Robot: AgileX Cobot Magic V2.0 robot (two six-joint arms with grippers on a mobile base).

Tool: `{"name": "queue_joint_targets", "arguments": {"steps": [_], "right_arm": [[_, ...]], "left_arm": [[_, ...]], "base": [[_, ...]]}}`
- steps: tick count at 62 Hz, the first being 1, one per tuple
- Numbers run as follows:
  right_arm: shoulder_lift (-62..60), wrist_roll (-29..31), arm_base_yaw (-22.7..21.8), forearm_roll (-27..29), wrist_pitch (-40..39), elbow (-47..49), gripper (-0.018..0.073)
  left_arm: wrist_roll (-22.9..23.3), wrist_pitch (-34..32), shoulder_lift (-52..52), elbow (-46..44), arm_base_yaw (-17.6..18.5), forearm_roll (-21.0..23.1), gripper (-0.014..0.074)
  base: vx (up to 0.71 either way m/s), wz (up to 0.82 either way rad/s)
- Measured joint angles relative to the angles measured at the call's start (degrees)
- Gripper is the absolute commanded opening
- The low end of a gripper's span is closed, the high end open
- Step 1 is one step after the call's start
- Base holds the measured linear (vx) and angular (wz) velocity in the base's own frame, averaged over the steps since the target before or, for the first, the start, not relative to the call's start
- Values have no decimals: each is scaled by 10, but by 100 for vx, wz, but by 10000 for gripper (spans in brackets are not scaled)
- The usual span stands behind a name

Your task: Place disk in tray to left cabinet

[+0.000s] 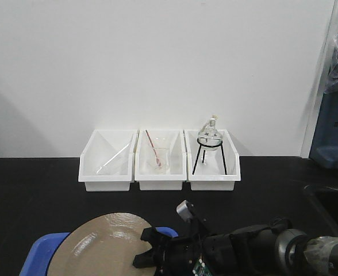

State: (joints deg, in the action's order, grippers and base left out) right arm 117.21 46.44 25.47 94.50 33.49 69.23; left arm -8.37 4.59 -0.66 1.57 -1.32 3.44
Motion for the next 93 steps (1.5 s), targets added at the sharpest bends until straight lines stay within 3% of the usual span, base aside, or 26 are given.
{"name": "queue_joint_targets", "arguments": {"steps": [17, 25, 32, 41, 53, 72, 93], "right_arm": [[0, 1, 0, -8, -3, 2, 377], [0, 38, 0, -25, -13, 4, 453], [0, 120, 0, -35, -52, 4, 459], [0, 266, 0, -29, -162, 7, 459], [-9, 381, 0, -17, -287, 31, 459], [-113, 418, 0, -15, -344, 19, 436], [-322, 433, 0, -15, -369, -139, 349]], "left_arm": [[0, 0, 0, 0, 0, 0, -6], [0, 0, 0, 0, 0, 0, -6], [0, 0, 0, 0, 0, 0, -6], [0, 0, 0, 0, 0, 0, -6], [0, 0, 0, 0, 0, 0, -6], [0, 0, 0, 0, 0, 0, -6], [0, 0, 0, 0, 0, 0, -6]], "base": [[0, 0], [0, 0], [0, 0], [0, 0], [0, 0], [0, 0], [0, 0]]}}
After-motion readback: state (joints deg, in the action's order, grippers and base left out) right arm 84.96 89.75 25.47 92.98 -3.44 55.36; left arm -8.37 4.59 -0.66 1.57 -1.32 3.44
